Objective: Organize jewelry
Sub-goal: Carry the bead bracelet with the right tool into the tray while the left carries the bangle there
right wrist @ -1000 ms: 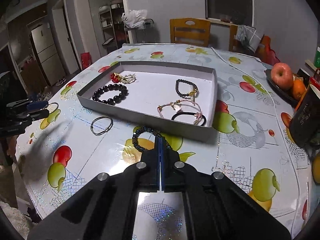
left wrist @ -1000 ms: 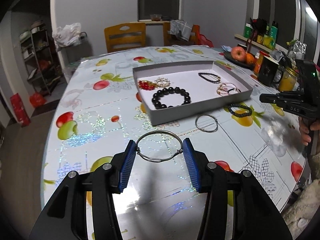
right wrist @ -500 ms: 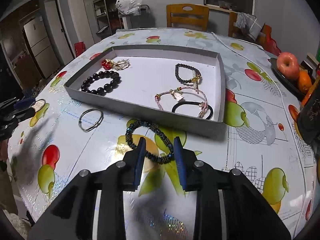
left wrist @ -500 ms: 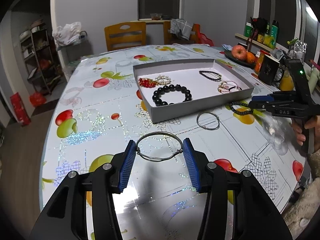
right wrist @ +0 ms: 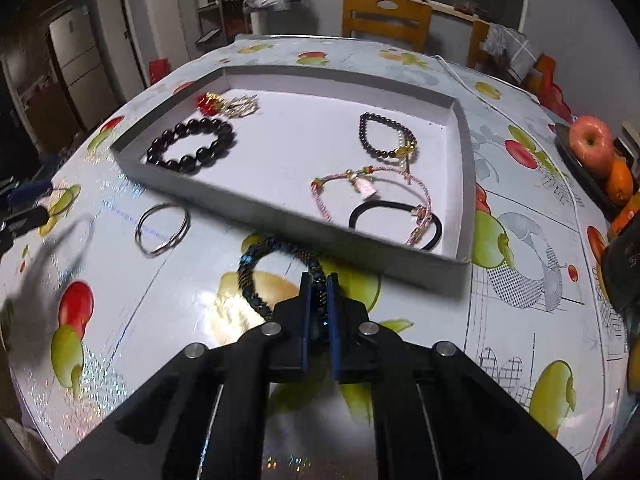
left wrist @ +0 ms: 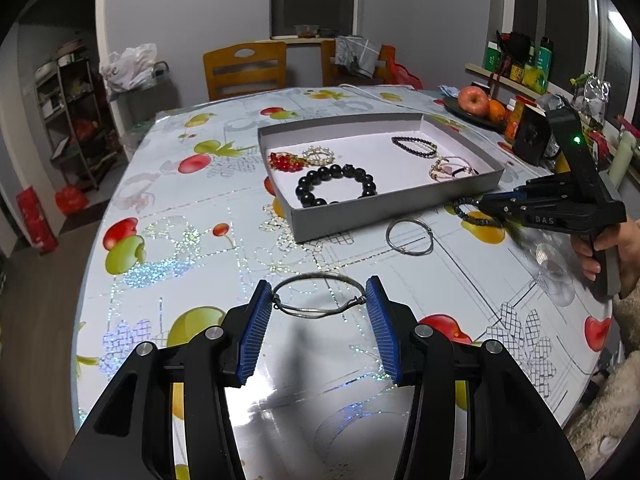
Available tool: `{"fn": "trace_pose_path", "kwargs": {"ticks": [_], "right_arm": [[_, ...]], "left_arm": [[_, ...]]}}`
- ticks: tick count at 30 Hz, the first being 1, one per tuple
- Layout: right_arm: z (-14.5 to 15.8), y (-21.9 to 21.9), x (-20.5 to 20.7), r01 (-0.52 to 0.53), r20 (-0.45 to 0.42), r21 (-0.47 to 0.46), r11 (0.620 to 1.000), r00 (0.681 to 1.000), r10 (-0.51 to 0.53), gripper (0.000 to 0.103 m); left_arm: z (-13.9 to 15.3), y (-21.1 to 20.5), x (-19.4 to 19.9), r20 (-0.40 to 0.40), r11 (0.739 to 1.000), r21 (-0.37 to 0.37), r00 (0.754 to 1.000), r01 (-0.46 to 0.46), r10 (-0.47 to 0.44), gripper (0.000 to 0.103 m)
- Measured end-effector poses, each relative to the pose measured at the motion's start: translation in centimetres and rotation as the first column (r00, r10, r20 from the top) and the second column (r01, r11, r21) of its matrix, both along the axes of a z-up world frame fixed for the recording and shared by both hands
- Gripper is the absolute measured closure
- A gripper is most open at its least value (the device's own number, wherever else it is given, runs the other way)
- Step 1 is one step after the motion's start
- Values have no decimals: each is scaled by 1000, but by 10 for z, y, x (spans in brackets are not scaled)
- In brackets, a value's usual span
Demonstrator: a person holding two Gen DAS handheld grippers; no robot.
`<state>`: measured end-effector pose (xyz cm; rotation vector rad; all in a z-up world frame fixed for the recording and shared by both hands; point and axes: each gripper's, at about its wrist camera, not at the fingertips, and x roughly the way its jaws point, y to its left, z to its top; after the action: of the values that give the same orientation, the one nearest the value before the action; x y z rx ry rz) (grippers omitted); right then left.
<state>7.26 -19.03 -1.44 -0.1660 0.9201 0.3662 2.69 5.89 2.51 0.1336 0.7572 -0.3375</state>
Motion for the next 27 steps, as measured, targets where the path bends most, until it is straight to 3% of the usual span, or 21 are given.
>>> {"fn": "trace_pose_path", "kwargs": {"ticks": [6,15,22,27], "right_arm": [[15,-3,-20,-30,51,48,998,998,28,96],[87,-16,-40,-63,199,114,991,979,40,96],[123,-33,-12,-12,237,169,986,971,-29,96],[130,-34,30,47,235,240,970,966,-104,96]], "left_arm": [[2,-1,-3,11,1000,3,1000,8,-8,53],[36,-12,4,72,999,19,997,32,-33,53],[75,-49,37,143,994,61,985,88,-96,53],[75,-85,88,136,995,56,987,80,-87,53]]}}
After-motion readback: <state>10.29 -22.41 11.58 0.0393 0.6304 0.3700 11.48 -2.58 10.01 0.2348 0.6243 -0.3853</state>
